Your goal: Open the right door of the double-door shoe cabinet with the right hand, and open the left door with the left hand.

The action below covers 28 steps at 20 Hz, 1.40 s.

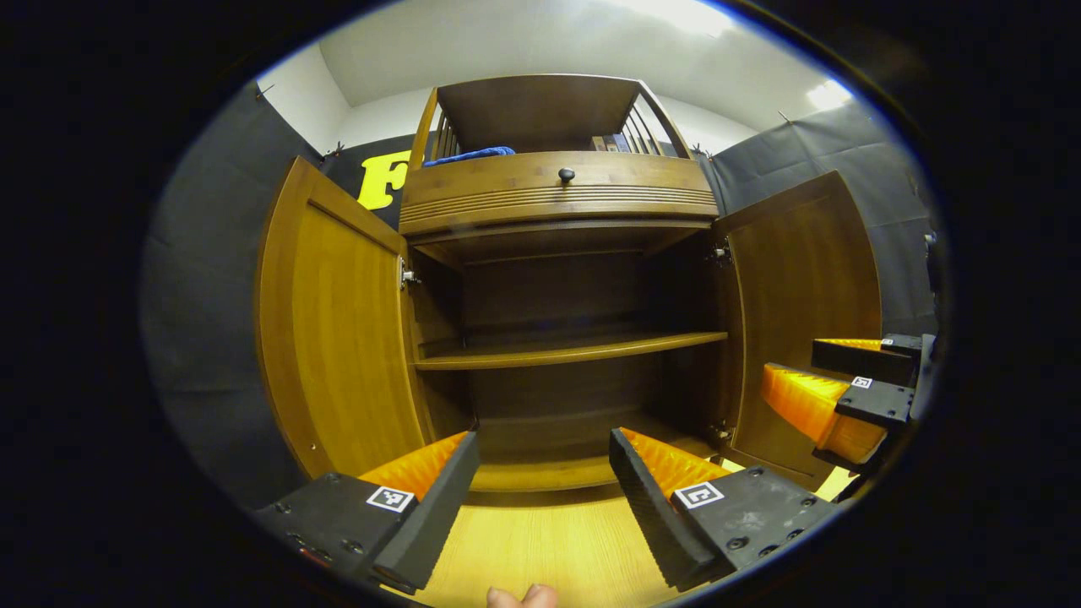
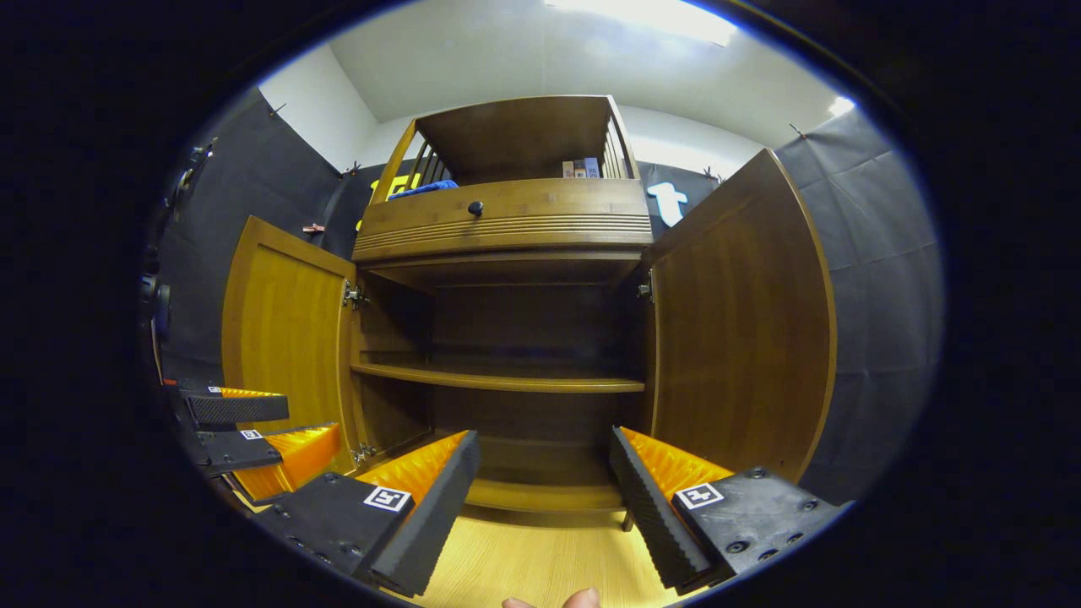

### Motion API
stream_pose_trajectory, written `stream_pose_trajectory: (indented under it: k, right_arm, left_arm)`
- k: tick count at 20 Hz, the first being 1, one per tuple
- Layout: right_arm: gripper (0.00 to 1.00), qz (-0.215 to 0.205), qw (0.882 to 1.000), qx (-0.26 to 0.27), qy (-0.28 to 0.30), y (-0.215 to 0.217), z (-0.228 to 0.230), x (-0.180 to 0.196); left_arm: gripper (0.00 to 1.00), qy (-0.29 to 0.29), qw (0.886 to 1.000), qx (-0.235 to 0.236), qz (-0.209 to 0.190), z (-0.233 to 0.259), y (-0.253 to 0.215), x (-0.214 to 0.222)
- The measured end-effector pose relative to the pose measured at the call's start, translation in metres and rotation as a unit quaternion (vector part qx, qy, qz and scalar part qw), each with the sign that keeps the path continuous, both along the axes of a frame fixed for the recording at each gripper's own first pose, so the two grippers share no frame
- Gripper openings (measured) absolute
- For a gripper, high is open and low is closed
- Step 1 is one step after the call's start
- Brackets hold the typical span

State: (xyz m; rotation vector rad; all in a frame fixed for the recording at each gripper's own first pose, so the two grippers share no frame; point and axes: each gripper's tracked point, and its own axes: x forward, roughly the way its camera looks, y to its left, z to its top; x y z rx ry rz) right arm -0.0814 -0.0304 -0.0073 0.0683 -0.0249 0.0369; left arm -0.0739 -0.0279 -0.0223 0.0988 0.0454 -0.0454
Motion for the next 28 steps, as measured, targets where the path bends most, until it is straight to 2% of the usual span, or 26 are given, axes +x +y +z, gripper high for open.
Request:
stream_pose_trajectory:
  k: [2, 4, 5, 6, 7, 10, 11, 13, 16, 17, 22, 23, 25, 27, 28]
  right_arm:
    - [0.98, 0.002, 1.000, -0.001, 0.005, 0.0005, -0.0032, 0.0019]
    - [0.98, 0.001, 1.000, -0.002, 0.007, -0.0002, -0.0030, 0.0017]
    - [0.98, 0.003, 1.000, -0.002, 0.007, 0.0004, -0.0032, 0.0013]
    - [0.98, 0.002, 1.000, -0.003, 0.007, -0.0004, -0.0029, 0.0012]
    - [0.98, 0.002, 1.000, -0.003, 0.005, -0.0012, -0.0029, 0.0005]
    - [0.98, 0.002, 1.000, -0.002, 0.007, -0.0008, -0.0038, 0.0009]
    - [1.00, 0.001, 1.000, -0.003, 0.007, -0.0011, -0.0039, 0.0012]
    - [0.98, 0.000, 1.000, -0.002, 0.006, -0.0019, -0.0034, 0.0009]
    - [0.98, 0.003, 1.000, -0.007, 0.006, 0.0002, -0.0040, -0.0011]
    - [0.98, 0.002, 1.000, -0.009, 0.005, 0.0002, -0.0030, -0.0006]
    - [0.98, 0.003, 1.000, -0.007, 0.004, 0.0012, -0.0009, -0.0007]
    - [0.98, 0.003, 1.000, -0.008, 0.004, 0.0017, -0.0008, -0.0011]
    - [0.98, 0.005, 1.000, -0.010, 0.004, 0.0027, -0.0005, -0.0016]
    - [0.98, 0.007, 1.000, -0.010, 0.003, 0.0044, 0.0007, -0.0021]
    - [0.98, 0.008, 1.000, -0.011, 0.002, 0.0052, 0.0015, -0.0015]
  left_arm:
    - [0.96, 0.000, 1.000, 0.000, 0.001, -0.0011, 0.0012, -0.0002]
    - [0.99, 0.000, 1.000, -0.002, 0.001, -0.0013, 0.0003, -0.0001]
    - [0.96, 0.000, 1.000, -0.001, 0.001, -0.0004, 0.0005, 0.0003]
    - [0.99, 0.001, 1.000, -0.002, 0.001, -0.0007, 0.0003, 0.0004]
    - [0.96, 0.000, 1.000, -0.003, 0.000, -0.0003, -0.0007, 0.0001]
    - [0.99, 0.000, 1.000, -0.003, -0.003, -0.0019, -0.0034, -0.0008]
    - [0.96, 0.001, 1.000, -0.001, -0.003, -0.0024, -0.0041, -0.0010]
    - [0.96, 0.001, 1.000, 0.000, -0.004, -0.0028, -0.0038, -0.0016]
    - [0.96, 0.002, 1.000, 0.000, -0.004, -0.0042, -0.0045, -0.0015]
    - [0.99, 0.002, 1.000, 0.001, -0.005, -0.0035, -0.0046, -0.0012]
    - [0.96, 0.002, 1.000, -0.001, -0.006, -0.0043, -0.0049, -0.0020]
    - [0.99, 0.001, 1.000, -0.001, -0.006, -0.0044, -0.0041, -0.0024]
    - [0.99, 0.000, 1.000, -0.002, -0.005, -0.0030, -0.0040, -0.0025]
    - [0.96, -0.001, 1.000, -0.004, -0.006, -0.0022, -0.0045, -0.0021]
    - [0.99, -0.001, 1.000, -0.004, -0.007, -0.0019, -0.0049, -0.0019]
